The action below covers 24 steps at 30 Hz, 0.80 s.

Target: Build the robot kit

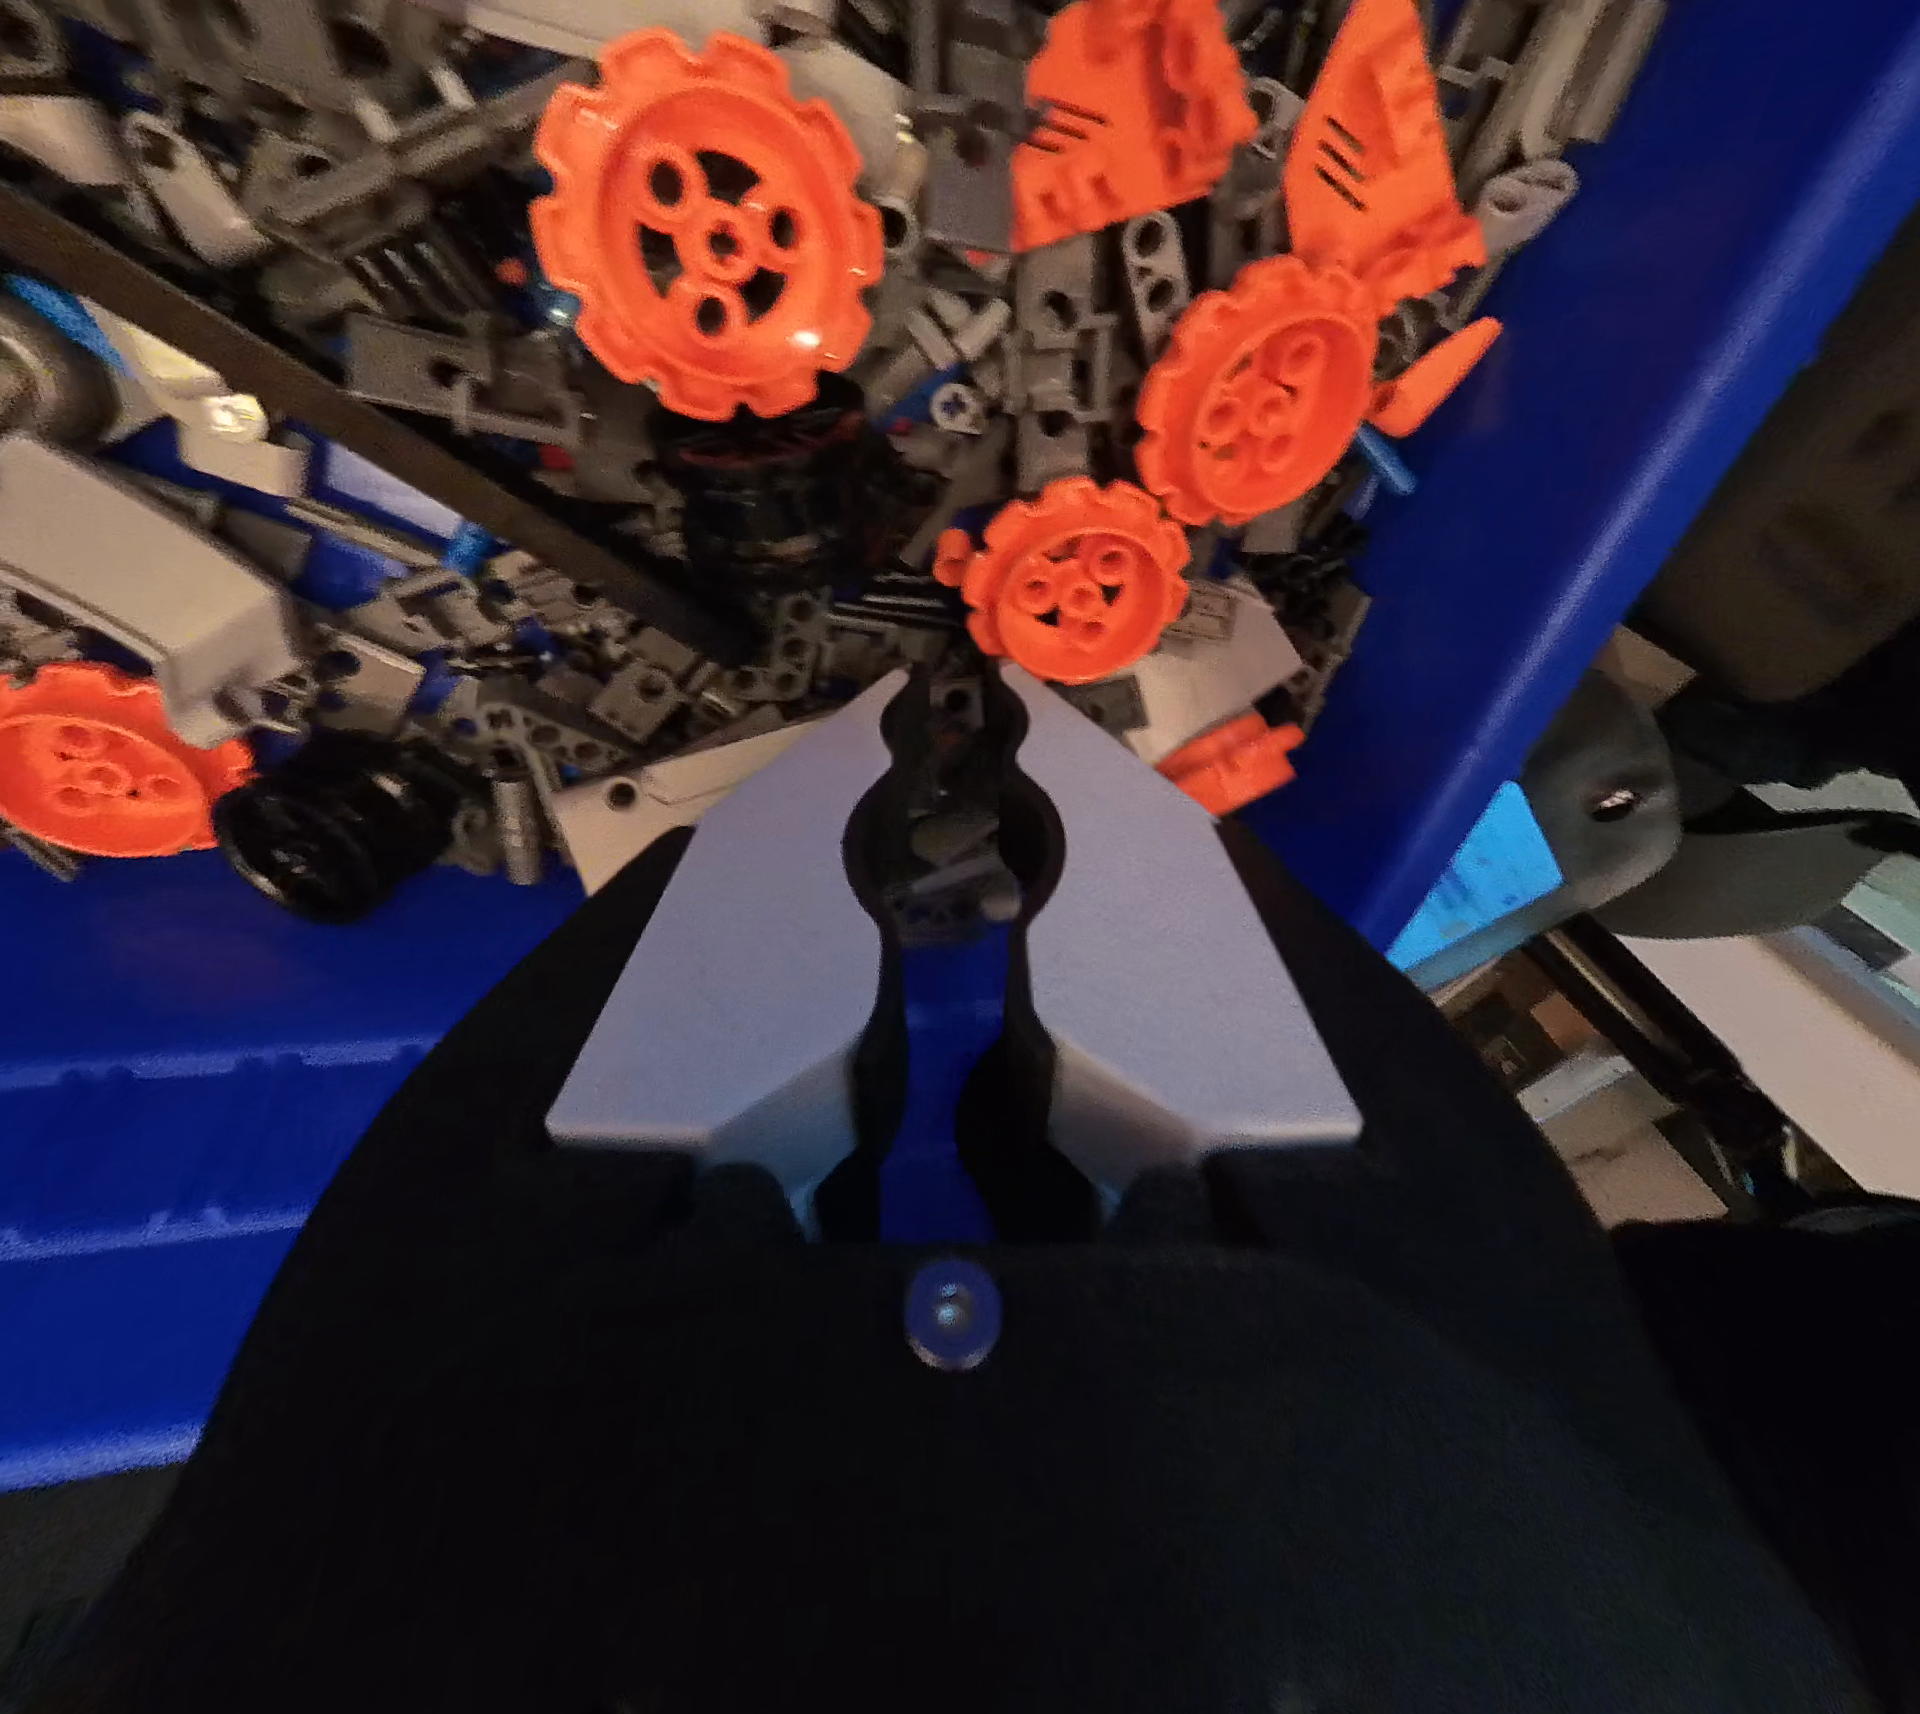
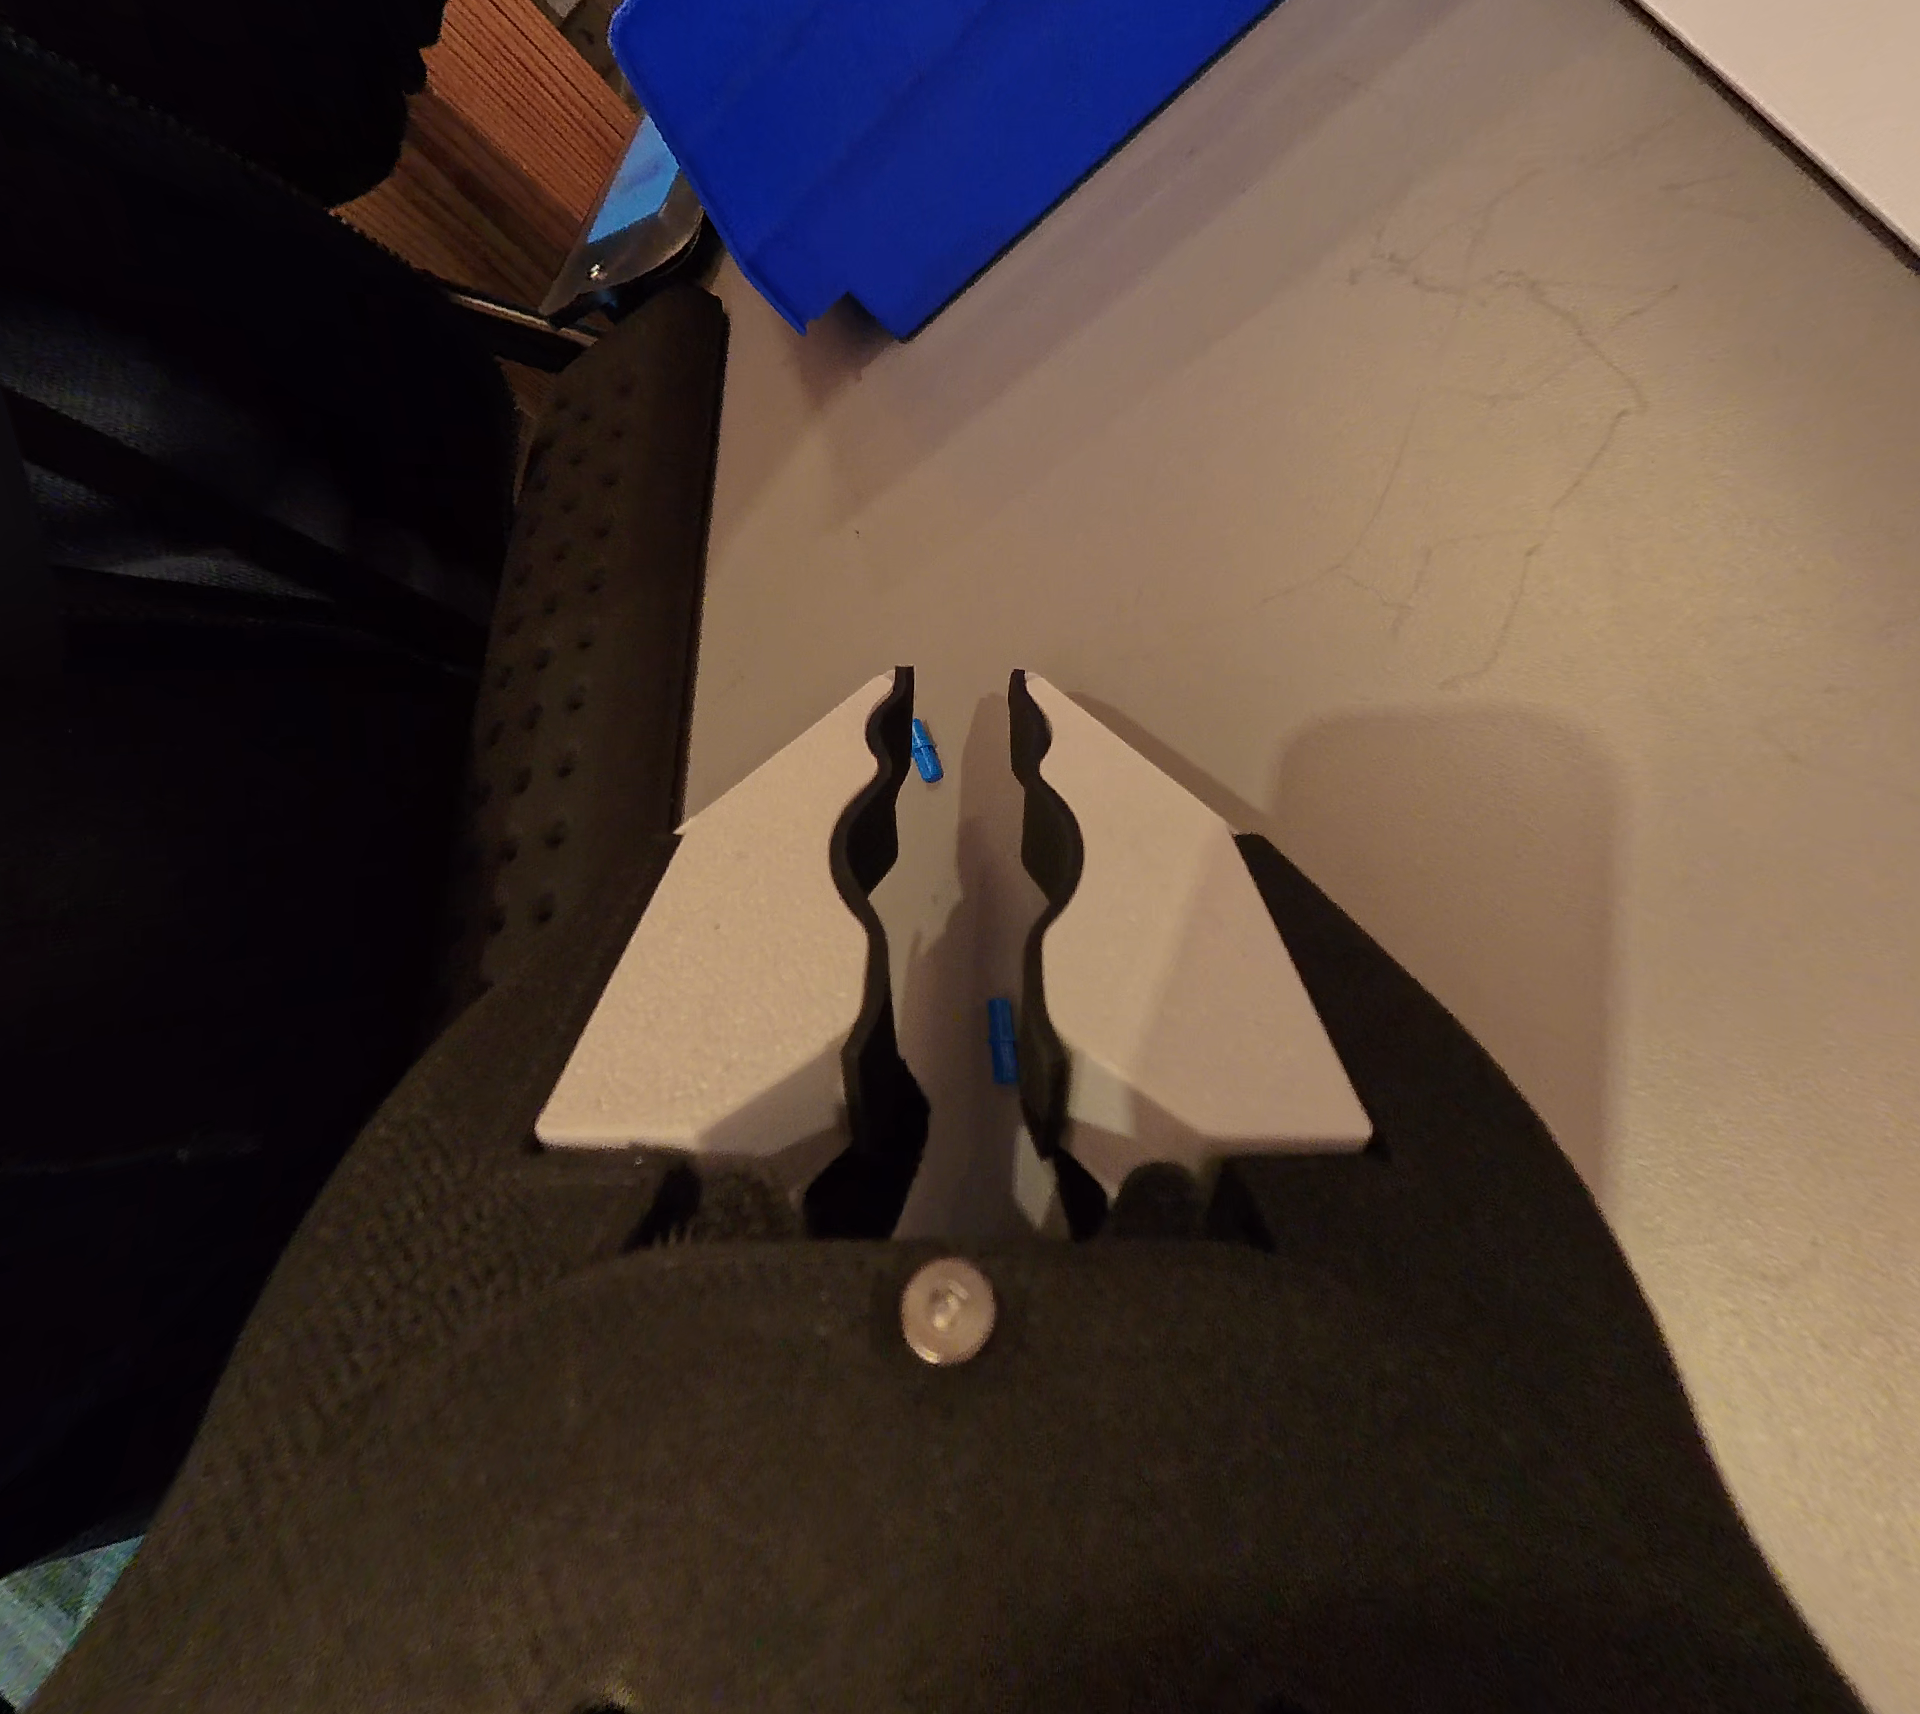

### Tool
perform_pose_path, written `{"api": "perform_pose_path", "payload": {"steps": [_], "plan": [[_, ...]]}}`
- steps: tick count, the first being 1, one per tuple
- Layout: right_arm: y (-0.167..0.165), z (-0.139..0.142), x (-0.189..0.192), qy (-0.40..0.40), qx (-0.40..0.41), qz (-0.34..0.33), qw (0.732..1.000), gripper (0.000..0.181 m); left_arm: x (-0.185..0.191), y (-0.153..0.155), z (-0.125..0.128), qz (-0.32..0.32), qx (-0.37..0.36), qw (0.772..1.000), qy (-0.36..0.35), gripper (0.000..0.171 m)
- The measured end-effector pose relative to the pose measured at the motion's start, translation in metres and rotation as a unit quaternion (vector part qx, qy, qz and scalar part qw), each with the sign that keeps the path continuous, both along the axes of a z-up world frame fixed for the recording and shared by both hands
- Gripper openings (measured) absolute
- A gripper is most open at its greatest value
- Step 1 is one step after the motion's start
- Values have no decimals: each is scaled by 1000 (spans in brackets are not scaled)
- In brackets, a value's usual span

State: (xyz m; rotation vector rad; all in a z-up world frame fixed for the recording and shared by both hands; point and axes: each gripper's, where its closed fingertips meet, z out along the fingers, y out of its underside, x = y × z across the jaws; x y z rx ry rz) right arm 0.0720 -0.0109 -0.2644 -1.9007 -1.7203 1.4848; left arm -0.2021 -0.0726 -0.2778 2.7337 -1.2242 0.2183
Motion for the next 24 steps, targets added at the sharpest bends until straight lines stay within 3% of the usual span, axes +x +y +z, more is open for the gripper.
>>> {"api": "perform_pose_path", "payload": {"steps": [3,8,11,15,18,24], "plan": [[0,-1,0,-1,-1,0,1000,16,-3,4,10,15,20,1000,-1,24],[0,0,0,0,0,-1,1000,16,-20,50,25,74,105,992,-2,48],[0,0,0,0,0,0,1000,16,-46,80,21,92,149,983,54,50],[0,0,0,1,0,0,1000,16,-68,99,2,104,150,978,97,47],[1,-1,0,0,-2,-1,1000,16,-63,99,-8,94,129,983,91,23],[1,-1,0,-1,-2,-1,1000,16,-49,82,-4,64,107,989,79,21]]}}
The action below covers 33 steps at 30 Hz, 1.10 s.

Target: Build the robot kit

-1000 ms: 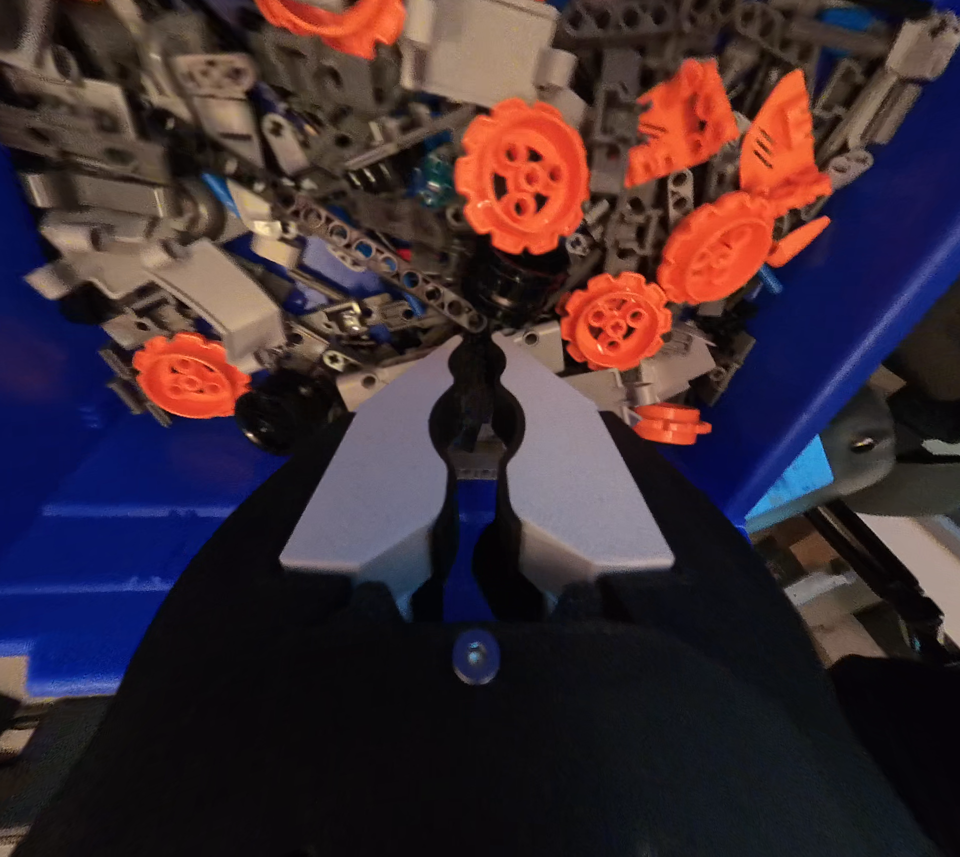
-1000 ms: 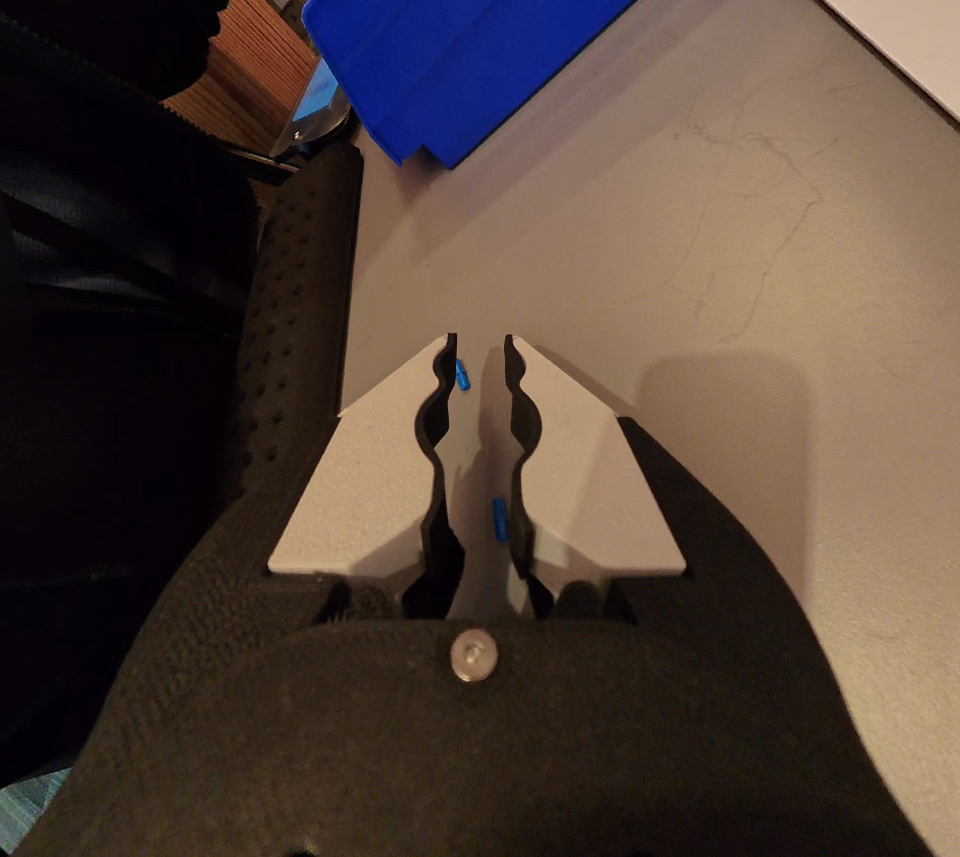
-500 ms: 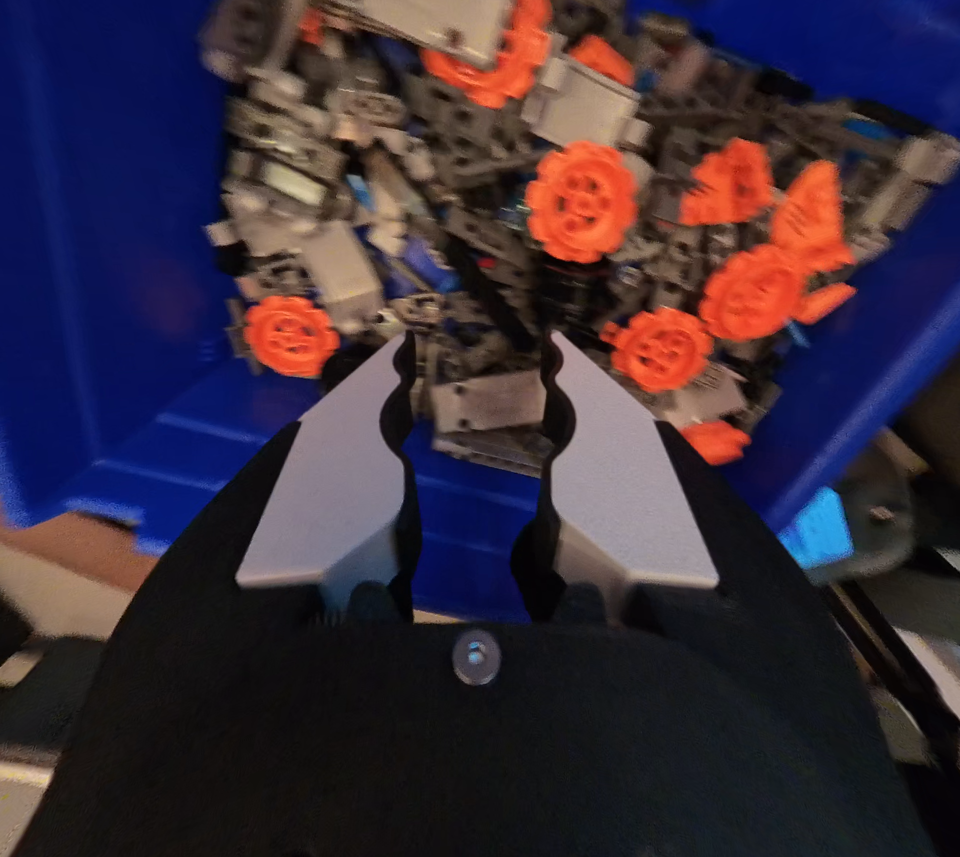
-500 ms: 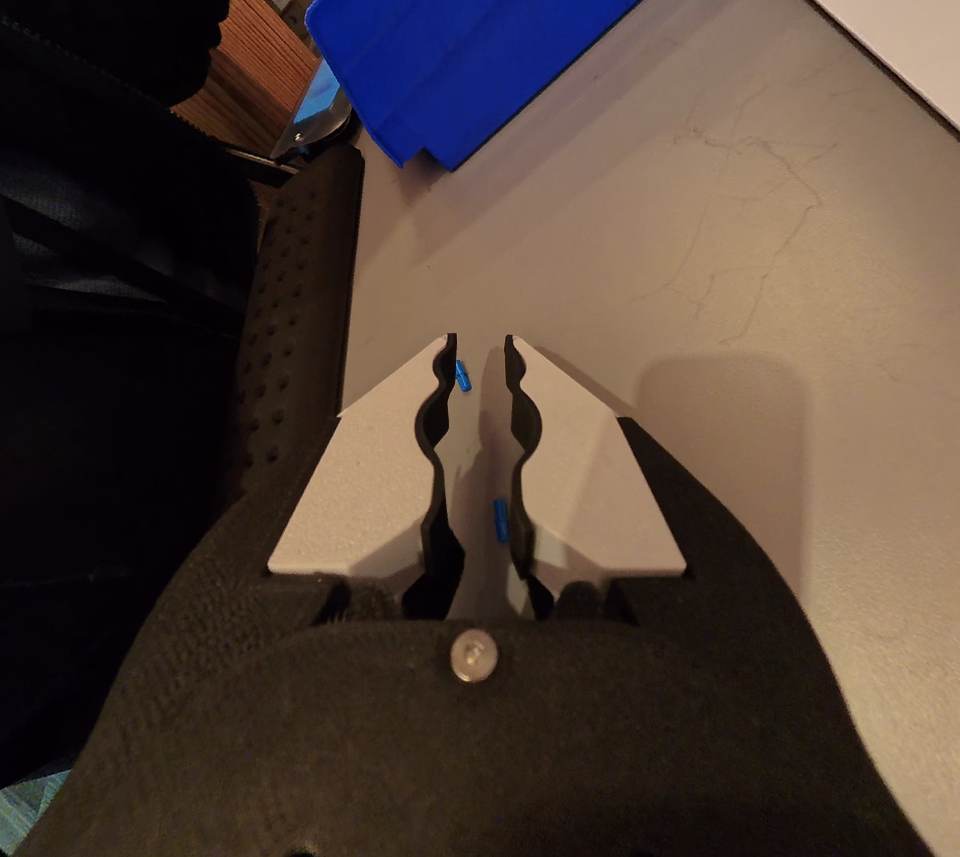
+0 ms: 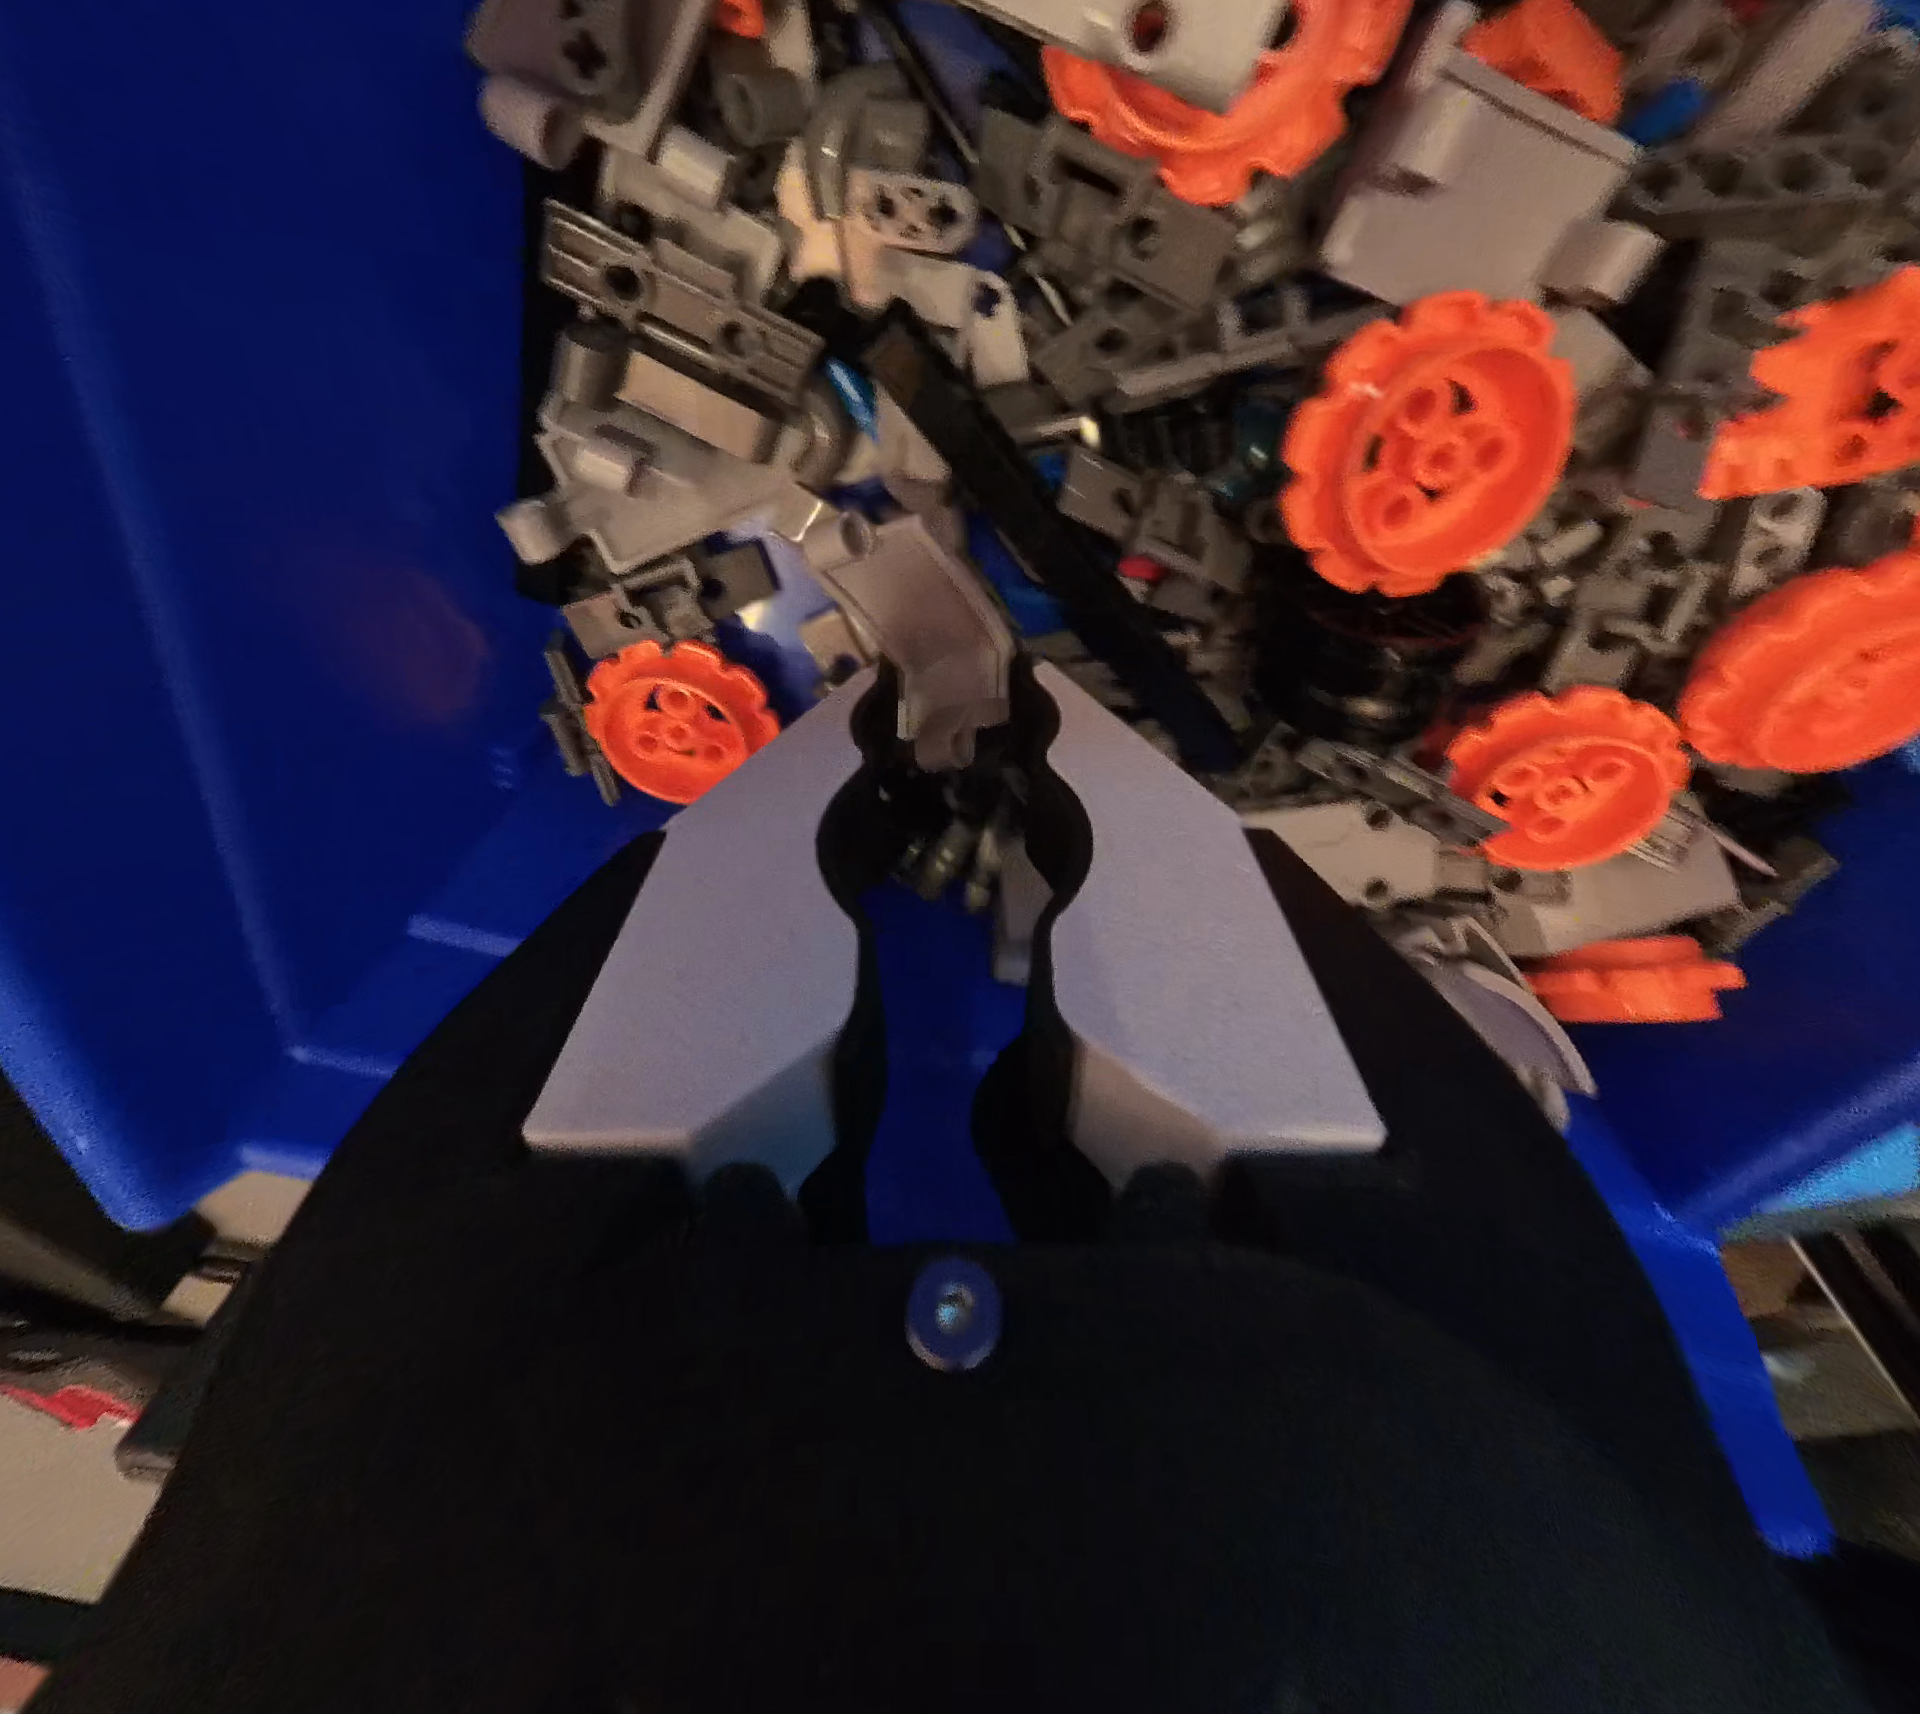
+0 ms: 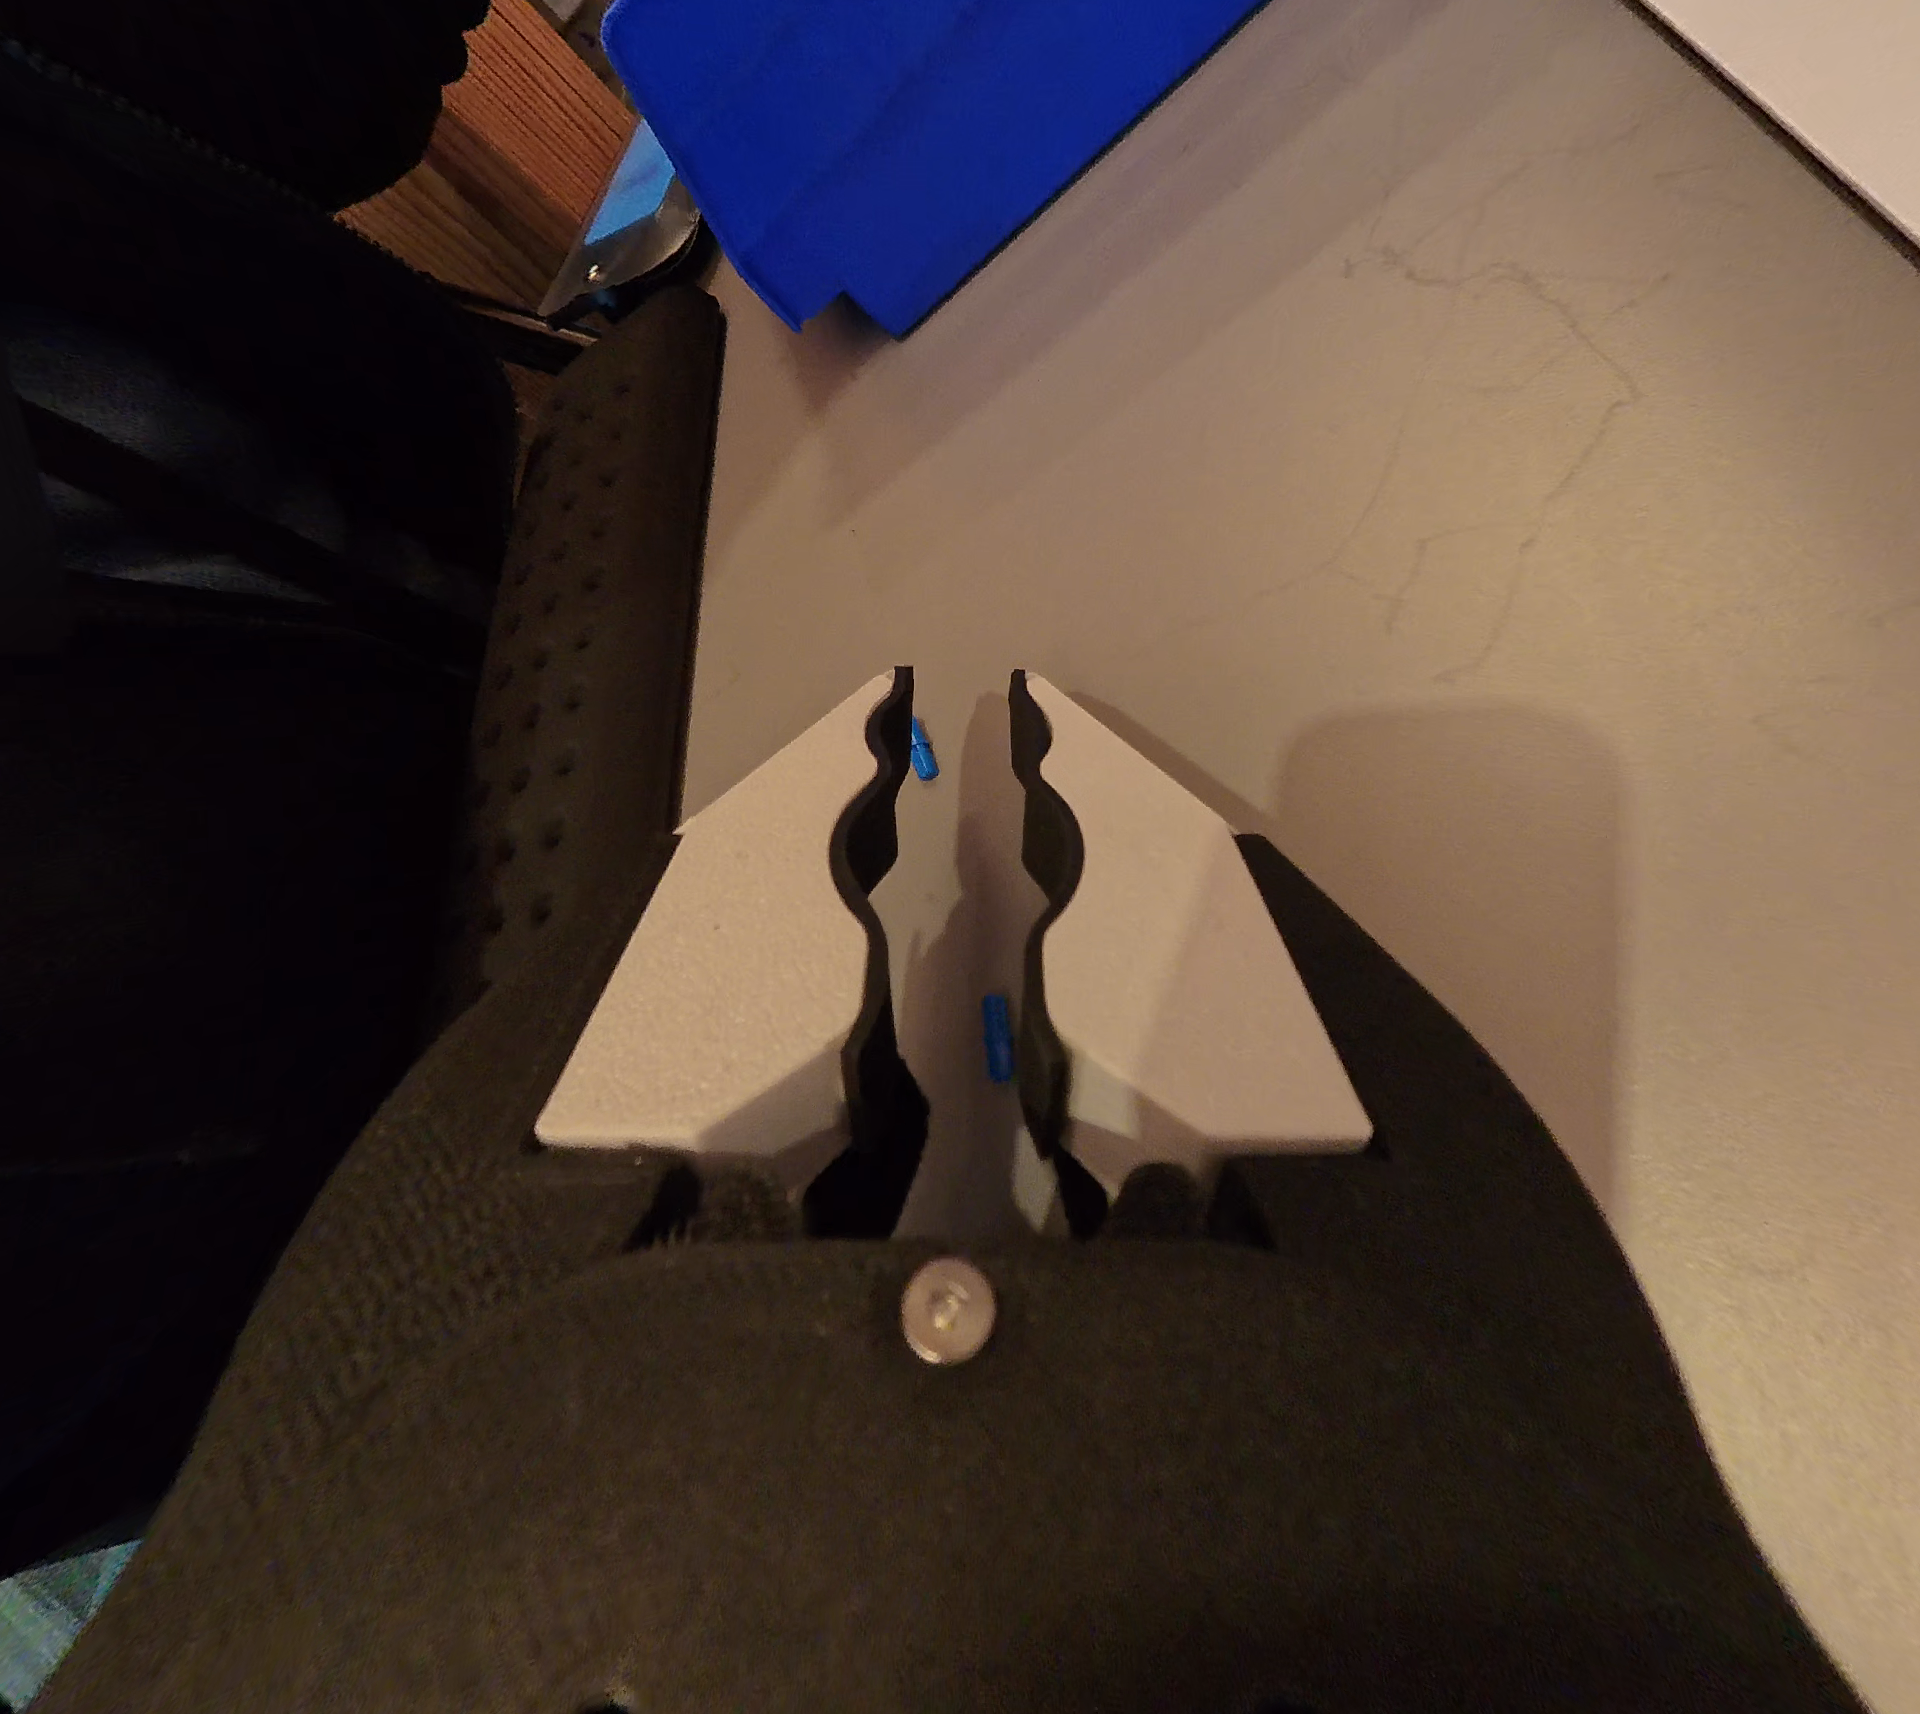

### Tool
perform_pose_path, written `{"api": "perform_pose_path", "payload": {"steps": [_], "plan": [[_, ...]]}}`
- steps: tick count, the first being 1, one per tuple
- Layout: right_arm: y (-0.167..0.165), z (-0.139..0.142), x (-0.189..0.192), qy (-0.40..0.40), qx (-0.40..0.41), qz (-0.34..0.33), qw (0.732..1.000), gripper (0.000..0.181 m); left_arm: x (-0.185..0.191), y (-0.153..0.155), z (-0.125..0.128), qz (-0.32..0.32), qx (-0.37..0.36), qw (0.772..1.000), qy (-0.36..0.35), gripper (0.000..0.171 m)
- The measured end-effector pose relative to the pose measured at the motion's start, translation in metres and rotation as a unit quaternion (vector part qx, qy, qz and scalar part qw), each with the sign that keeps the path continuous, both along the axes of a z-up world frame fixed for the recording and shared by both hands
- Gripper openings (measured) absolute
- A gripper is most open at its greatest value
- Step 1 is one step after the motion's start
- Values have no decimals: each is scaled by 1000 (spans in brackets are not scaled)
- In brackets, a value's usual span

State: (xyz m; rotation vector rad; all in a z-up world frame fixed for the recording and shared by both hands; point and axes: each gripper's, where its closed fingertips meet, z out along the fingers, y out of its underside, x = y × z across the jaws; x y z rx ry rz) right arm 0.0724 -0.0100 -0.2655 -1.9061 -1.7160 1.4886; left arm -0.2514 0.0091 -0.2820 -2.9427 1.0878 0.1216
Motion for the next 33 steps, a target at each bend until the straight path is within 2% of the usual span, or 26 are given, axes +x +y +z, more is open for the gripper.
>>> {"api": "perform_pose_path", "payload": {"steps": [8,9,10,13,15,17,20,24,28,32,33], "plan": [[-1,0,0,-1,1,2,1000,16,36,-82,17,-63,-98,992,-57,21],[-1,0,0,0,1,2,1000,16,37,-90,18,-67,-109,990,-56,24],[-1,1,0,0,2,2,1000,16,37,-90,20,-69,-103,991,-52,36],[-1,0,-1,-1,3,2,1000,16,36,-66,30,-48,-49,996,-65,44],[-2,0,-1,-1,3,3,1000,16,28,-32,38,-23,19,998,-63,55],[-1,0,-1,-1,2,2,1000,16,20,-2,41,-12,62,996,-57,55],[0,0,0,-1,1,1,1000,16,13,31,31,-35,97,994,-33,59],[1,-1,0,-1,-1,-1,1000,16,16,51,6,-35,83,996,-25,73],[1,-1,0,-2,-2,-1,1000,16,18,52,-4,-44,69,996,-37,57],[1,-2,0,-2,-3,0,1000,16,22,34,-9,-27,20,998,-58,30],[1,-2,0,-2,-2,0,1000,16,21,31,-9,-28,16,998,-53,29]]}}
